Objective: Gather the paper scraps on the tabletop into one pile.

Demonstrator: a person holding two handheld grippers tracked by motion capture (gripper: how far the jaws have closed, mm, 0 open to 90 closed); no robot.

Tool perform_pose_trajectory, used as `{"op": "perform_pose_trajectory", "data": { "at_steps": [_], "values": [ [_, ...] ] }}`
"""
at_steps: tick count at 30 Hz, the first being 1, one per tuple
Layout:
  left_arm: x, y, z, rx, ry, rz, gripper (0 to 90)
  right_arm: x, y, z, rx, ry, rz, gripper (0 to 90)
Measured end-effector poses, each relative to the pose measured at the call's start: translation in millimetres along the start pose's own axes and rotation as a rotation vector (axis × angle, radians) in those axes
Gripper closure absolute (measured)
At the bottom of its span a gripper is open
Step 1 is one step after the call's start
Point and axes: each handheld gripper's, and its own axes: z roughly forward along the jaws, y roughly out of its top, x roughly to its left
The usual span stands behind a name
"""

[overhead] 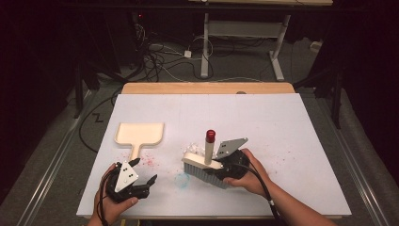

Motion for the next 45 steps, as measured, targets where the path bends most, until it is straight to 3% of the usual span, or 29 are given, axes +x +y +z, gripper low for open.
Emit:
{"op": "perform_pose_trajectory", "data": {
  "at_steps": [4,6,12,17,23,33,40,45],
  "values": [
    [-1.3,0.0,1.5,0.008,-0.009,0.006,20.6,-4.3,0.0,-5.5,0.007,-0.047,-0.005,67.9],
    [-1.3,0.4,2.5,0.006,-0.007,0.026,20.5,-5.9,-0.2,-8.8,-0.016,-0.038,0.004,67.9],
    [-1.7,0.9,1.6,0.001,-0.011,0.032,20.5,0.2,5.1,-21.9,-0.069,-0.033,0.001,67.9],
    [-1.5,0.9,1.7,0.002,-0.01,0.034,20.5,5.1,8.0,-48.5,-0.126,-0.053,-0.015,67.9],
    [-1.5,0.9,1.5,0.003,-0.006,0.033,20.6,5.2,-4.8,-84.3,-0.127,-0.102,-0.028,67.9],
    [-3.9,2.1,4.6,0.014,-0.018,0.043,20.6,0.1,-62.1,-136.4,-0.043,-0.162,0.015,67.9],
    [-6.3,3.8,8.0,0.028,-0.03,0.061,21.2,-1.9,-94.9,-142.4,0.042,-0.132,0.075,67.9],
    [-8.1,4.2,9.8,0.042,-0.044,0.057,21.3,2.1,-101.4,-128.0,0.1,-0.087,0.054,67.9]
  ]
}}
